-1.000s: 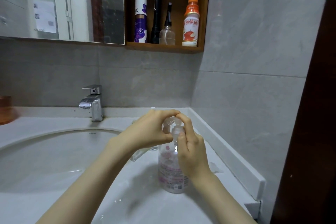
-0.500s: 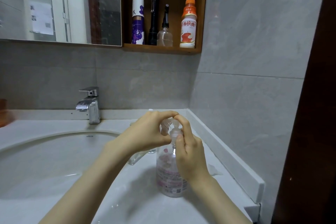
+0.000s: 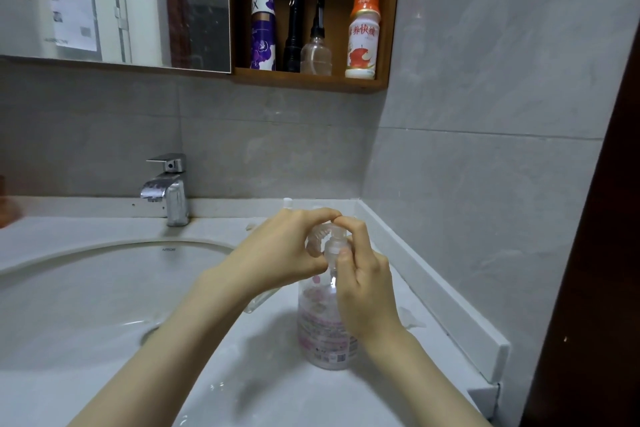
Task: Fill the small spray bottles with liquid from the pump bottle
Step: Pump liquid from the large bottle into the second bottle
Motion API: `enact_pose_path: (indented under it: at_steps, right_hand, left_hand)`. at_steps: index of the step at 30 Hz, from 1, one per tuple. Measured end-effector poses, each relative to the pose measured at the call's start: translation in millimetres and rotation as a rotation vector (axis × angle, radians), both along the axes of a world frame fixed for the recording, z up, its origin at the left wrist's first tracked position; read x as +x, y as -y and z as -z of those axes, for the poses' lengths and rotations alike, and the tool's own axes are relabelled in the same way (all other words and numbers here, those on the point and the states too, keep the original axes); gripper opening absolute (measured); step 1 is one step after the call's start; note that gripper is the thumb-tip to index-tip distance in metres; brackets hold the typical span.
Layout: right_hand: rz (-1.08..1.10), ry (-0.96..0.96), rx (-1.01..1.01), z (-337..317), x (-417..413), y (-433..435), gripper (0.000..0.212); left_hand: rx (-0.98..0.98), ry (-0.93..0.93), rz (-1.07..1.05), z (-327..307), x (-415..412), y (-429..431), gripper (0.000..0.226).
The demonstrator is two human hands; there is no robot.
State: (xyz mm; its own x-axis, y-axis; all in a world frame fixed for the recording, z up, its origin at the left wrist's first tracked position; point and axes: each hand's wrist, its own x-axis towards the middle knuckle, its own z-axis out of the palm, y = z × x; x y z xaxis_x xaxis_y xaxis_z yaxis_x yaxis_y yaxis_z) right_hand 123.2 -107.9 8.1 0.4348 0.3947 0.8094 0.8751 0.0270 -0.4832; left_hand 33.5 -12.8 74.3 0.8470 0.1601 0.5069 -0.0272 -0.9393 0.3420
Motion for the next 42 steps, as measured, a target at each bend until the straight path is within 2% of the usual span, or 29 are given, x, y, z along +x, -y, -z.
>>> enact_pose_path:
  at_steps: [10, 13, 17, 24, 35, 42]
  right_hand:
    - [-0.01, 0.0, -0.039, -6, -6, 4, 0.047]
    - [-0.008, -0.002, -0.047, -8, -9, 6, 0.044]
    - [-0.015, -0.02, -0.027, -8, -8, 6, 0.055]
    - [-0.015, -0.007, -0.03, -6, -7, 5, 0.039]
    - [-0.007, 0.025, -0.015, -1, 0, -1, 0.03]
    - [0.009, 0.032, -0.051, -4, -1, 1, 0.038]
  left_hand:
    - [-0.014, 0.003, -0.001, -9, -4, 3, 0.045]
    - [-0.024, 0.002, 0.008, -10, -5, 4, 0.044]
    - [-0.018, -0.008, 0.007, -11, -6, 6, 0.044]
    - [0.007, 0.003, -0.002, -9, -5, 4, 0.046]
    - [0.037, 0.075, -0.033, 5, -1, -4, 0.053]
    - [0.028, 0.055, -0.034, -1, 2, -3, 0.052]
